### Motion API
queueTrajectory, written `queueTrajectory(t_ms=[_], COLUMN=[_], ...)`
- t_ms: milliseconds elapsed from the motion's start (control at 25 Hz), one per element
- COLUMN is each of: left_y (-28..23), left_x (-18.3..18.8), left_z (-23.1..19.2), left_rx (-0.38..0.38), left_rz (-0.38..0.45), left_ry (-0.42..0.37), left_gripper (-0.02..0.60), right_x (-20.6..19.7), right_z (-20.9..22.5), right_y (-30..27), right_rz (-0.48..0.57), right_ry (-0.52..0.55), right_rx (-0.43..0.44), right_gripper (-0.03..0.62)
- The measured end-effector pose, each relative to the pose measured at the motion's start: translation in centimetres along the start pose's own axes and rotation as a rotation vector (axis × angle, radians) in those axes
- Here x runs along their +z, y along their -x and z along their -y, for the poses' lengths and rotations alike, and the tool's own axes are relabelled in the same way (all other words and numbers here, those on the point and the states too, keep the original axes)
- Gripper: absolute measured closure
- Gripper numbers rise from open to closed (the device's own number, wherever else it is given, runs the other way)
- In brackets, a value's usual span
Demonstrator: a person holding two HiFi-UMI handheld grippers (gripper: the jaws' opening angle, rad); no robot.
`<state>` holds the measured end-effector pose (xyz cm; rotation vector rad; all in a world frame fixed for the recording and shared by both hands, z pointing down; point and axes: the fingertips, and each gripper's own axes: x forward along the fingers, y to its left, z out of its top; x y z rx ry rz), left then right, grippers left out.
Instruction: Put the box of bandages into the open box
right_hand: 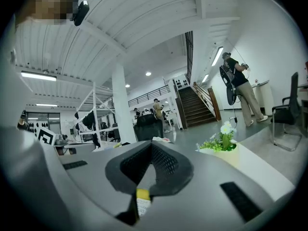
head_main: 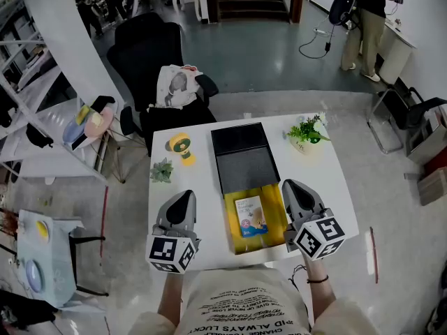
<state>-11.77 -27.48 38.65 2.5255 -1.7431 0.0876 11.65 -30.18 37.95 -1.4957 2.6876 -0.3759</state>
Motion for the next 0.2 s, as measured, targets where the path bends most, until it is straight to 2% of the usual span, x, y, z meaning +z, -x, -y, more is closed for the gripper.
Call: queueTrajectory(t_ms=[200], left_y=[-0.35], left_x=[-0.81], left_z=[0.02], left_rx=[-0.001], left_rz=[-0.012], left_ry=[0.005], left_gripper=[0.560], right_x=[-0.34], right_z=[0.34], right_y=[-0.16], right_rz=[-0.007], right_ry=[-0.008], right_rx=[0.001], right_gripper=[0.591])
